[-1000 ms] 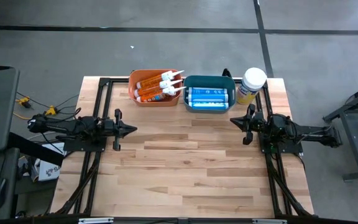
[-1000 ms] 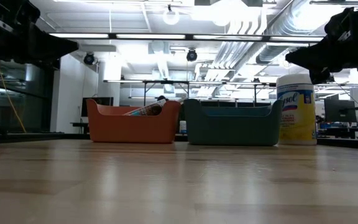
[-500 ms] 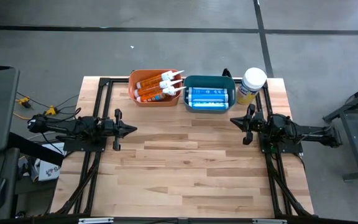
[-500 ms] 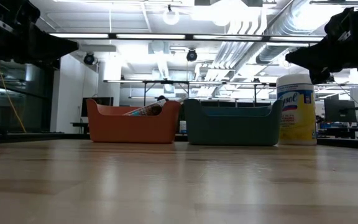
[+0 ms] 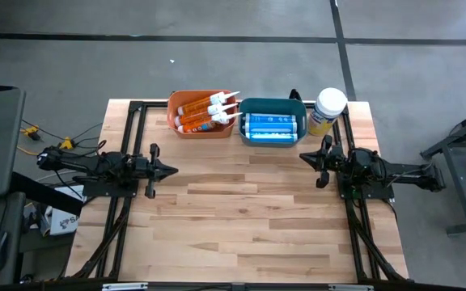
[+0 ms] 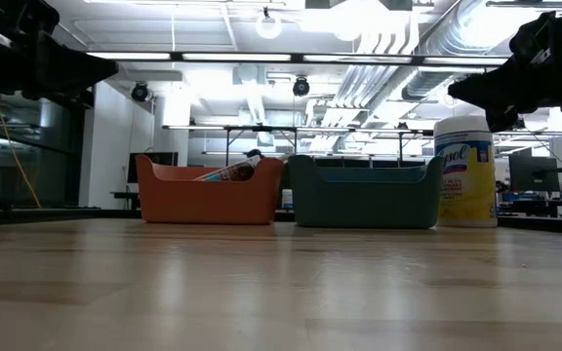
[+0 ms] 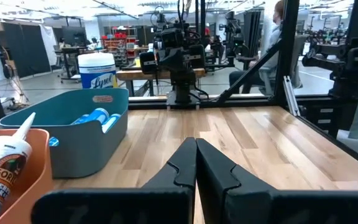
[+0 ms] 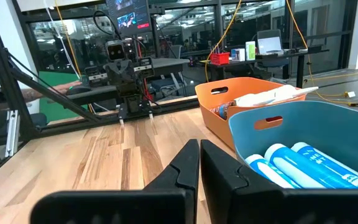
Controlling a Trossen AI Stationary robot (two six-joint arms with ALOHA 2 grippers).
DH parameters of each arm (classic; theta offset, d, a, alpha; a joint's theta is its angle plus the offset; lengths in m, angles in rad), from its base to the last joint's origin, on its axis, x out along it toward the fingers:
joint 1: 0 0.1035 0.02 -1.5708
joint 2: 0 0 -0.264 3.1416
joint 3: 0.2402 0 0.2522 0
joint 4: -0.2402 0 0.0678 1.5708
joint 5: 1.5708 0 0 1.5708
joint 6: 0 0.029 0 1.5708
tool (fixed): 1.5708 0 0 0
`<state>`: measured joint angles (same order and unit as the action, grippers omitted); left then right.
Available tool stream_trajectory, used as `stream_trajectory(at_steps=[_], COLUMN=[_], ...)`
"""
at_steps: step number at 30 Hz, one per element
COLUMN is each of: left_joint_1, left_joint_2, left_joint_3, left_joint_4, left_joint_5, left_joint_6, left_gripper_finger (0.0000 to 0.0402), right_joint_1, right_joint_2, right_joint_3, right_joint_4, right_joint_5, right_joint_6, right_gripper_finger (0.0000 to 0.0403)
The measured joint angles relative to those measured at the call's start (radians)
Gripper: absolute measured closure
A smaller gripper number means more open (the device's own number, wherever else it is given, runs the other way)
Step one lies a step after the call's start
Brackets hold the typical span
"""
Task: Pick & place silicon tubes, Sealant and Lysol wipes
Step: Return to Home Position
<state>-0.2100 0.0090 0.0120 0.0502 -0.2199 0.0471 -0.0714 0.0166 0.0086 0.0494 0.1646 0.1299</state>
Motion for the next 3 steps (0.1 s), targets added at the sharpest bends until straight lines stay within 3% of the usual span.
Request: stream_trajectory(at_steps=[3], left_joint_1=[0.0], left_joint_2=[0.0], left_joint_3=[0.0], left_joint_4=[0.0], left_joint_5=[0.0], left_joint_6=[0.0], left_gripper_finger=[0.0402], right_joint_1=[0.0], right_joint_2=[0.0], right_joint_3=[0.0], right_joint_4=[0.0], right_joint_5=[0.0], right_joint_6=[0.0], right_gripper_finger=[0.0391])
